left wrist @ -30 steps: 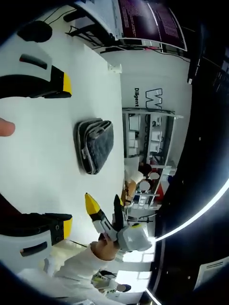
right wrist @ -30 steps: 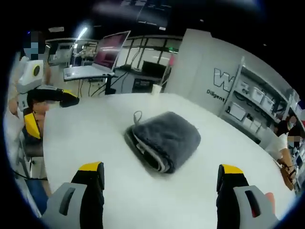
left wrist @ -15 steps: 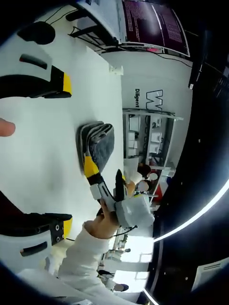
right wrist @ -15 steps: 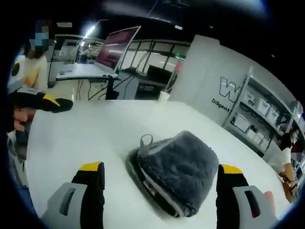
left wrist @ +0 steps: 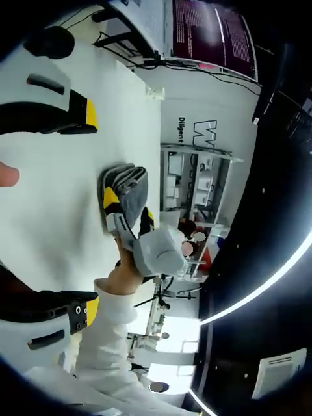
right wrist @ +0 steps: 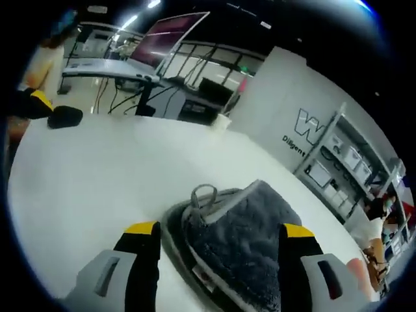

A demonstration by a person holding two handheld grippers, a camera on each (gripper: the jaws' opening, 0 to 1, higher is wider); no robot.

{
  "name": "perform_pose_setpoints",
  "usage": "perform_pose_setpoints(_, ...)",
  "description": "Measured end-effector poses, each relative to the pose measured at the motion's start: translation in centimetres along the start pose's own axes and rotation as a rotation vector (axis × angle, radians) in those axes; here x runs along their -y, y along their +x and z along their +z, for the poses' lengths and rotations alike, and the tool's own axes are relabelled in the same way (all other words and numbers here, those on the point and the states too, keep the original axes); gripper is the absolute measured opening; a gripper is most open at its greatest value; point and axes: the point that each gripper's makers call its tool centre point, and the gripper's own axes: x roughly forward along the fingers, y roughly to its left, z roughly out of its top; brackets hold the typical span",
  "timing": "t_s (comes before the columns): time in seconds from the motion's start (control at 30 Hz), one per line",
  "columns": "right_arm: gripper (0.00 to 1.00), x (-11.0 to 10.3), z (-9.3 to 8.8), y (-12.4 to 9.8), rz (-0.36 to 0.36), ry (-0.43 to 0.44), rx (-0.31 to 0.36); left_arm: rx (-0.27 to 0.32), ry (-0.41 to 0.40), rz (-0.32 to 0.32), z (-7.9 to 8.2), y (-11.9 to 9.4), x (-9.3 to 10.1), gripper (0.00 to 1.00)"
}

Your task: Open the folded towel by lifting each exposed corner and separating the folded layers until the towel lies flat within the target outline without major curled edges

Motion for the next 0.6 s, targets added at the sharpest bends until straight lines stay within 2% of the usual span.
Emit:
perform_pose_setpoints(0.17,0.6,0.0,0.4,0.4,-0.03,-0.033,-0.003,0.014,-0.002,0.01,0.1,-0.7,-0.2,1.0)
perform_pose_setpoints(0.27,0.57,-0.3,0.1,0.8,-0.03,-0.047,-0.028,0.008,-0.001,0.003,0.1,-0.9,-0.2,1.0)
perform_pose_setpoints(0.4,0.53,-0.9,-0.5,1.2,-0.031,-0.032,-0.069,0.014,0.007,0.006,0.2,-1.4,-0.3,1.0)
perform_pose_setpoints(0.5,0.46,-1.2,-1.1,1.5,-0.036,-0.046,-0.098,0.024,0.005,0.005,0.4,-1.7,-0.3,1.0)
perform_pose_setpoints(0.6,0.38,-1.6,-1.5,1.6,-0.014,-0.006,-0.112,0.023,0.007,0.004,0.4,-1.9,-0.4,1.0)
